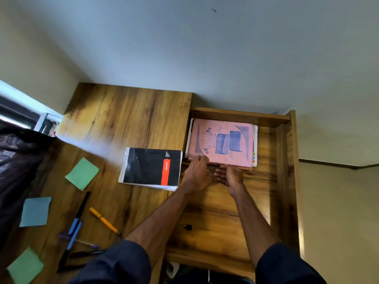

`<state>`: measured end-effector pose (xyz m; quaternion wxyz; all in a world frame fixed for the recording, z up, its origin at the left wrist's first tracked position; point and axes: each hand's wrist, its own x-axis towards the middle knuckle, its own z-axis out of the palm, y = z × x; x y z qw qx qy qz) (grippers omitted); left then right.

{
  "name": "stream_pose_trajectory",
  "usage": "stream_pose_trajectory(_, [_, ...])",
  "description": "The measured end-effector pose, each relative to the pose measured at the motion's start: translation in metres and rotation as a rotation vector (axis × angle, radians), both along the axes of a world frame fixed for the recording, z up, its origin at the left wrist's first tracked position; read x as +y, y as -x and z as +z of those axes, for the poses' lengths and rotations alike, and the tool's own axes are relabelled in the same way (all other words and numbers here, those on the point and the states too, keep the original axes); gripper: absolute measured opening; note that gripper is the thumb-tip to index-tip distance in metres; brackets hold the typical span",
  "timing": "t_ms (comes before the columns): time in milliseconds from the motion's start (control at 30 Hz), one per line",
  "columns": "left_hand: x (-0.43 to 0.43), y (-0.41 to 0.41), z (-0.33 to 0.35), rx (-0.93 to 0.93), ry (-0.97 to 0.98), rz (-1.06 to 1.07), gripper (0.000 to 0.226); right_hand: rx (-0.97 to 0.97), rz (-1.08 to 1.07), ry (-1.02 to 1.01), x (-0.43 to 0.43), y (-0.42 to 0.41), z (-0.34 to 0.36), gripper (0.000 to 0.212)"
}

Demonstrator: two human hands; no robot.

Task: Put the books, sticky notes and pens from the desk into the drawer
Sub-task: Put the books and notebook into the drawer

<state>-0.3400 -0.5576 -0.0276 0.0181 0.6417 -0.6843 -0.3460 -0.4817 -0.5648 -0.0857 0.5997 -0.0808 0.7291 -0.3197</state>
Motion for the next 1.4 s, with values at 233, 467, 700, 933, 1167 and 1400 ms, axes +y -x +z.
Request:
stream_pose_trajectory(233, [0.026, -0.032, 0.016, 0.169, 0.255, 0.131, 0.032, 0.112, 0.289, 0.242, 0.011, -0.041, 0.042, 0.021])
stream_pose_trajectory(467, [0.052, -0.114, 0.022, 0.115, 0.456, 0.455, 0.030, 0.170, 0.564, 0.331, 0.022, -0.108, 0.064, 0.046])
stream_pose_trajectory(700, [0.064, -0.189, 0.009, -0.149, 0.205, 0.713, 0.047, 0.309, 0.601, 0.225, 0.031, -0.136, 0.052, 0.026])
stream_pose_trajectory(933, [0.069, -0.201, 0.010, -0.220, 0.152, 0.738, 0.063, 0.198, 0.561, 0.119, 0.050, -0.134, 0.055, 0.020])
stream_pose_trajectory(1167, [0.076, -0.215, 0.012, -0.075, 0.023, 0.732, 0.062, 0.028, 0.560, 0.162, 0.061, -0.114, 0.081, 0.019])
stream_pose_trajectory(1400, [0.089, -0.214, 0.011, 0.053, -0.119, 0.690, 0.039, 0.079, 0.677, 0.252, 0.068, -0.081, 0.098, 0.034])
